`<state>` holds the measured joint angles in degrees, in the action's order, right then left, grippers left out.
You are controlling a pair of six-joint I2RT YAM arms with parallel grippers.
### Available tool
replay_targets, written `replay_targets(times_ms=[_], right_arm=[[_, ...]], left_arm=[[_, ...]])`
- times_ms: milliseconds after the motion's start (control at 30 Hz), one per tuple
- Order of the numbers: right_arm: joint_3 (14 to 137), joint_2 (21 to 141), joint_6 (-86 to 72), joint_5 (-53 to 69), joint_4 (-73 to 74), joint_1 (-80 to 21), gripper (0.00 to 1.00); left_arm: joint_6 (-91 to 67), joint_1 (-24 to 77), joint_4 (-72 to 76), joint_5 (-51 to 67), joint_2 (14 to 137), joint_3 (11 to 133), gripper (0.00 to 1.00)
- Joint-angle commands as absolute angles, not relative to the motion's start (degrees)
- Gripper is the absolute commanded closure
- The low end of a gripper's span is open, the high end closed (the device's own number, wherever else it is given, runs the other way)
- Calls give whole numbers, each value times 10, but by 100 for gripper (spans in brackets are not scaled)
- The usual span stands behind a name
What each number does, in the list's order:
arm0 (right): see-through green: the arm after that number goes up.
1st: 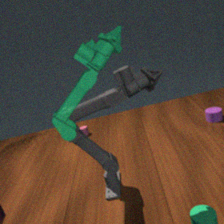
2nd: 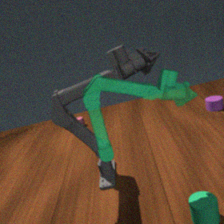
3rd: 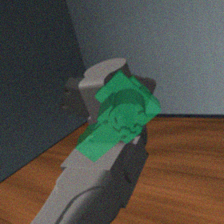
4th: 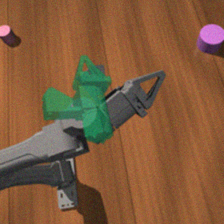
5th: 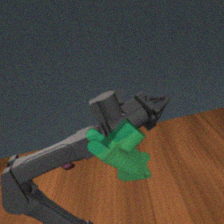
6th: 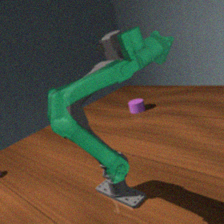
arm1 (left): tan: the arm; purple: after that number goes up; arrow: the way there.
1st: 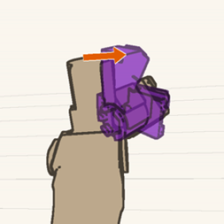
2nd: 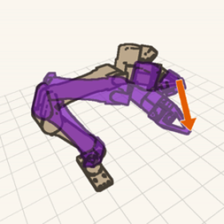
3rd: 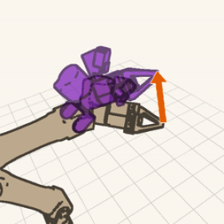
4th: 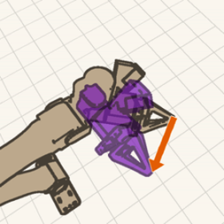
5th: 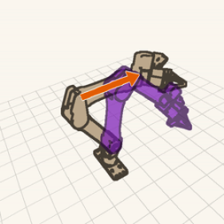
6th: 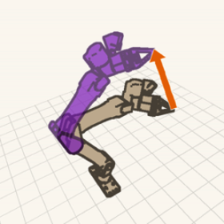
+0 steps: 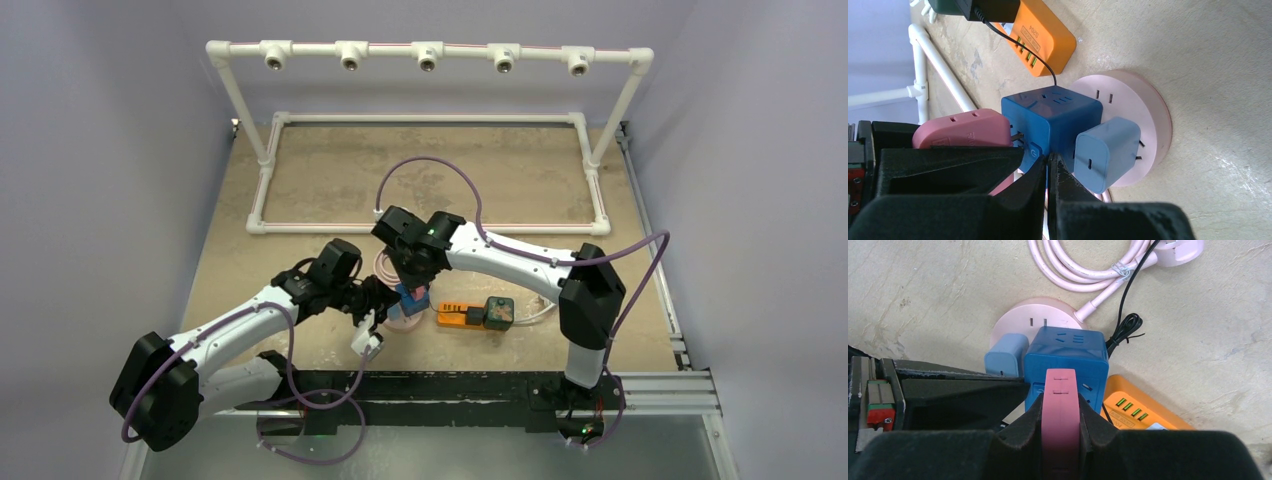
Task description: Insert the plug
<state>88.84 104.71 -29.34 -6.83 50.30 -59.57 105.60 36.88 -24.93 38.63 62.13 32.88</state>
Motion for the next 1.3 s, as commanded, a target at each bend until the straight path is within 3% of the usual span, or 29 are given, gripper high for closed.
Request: replay_targets(times_ms=[0,1267], right_arm=[[893,1056,-302,-65,521,-607,100],[778,1002,-238,75,440,-537,100]], left_arm=[[1040,378,-269,380,631,309,100],[1102,379,-289,352,620,304,100]])
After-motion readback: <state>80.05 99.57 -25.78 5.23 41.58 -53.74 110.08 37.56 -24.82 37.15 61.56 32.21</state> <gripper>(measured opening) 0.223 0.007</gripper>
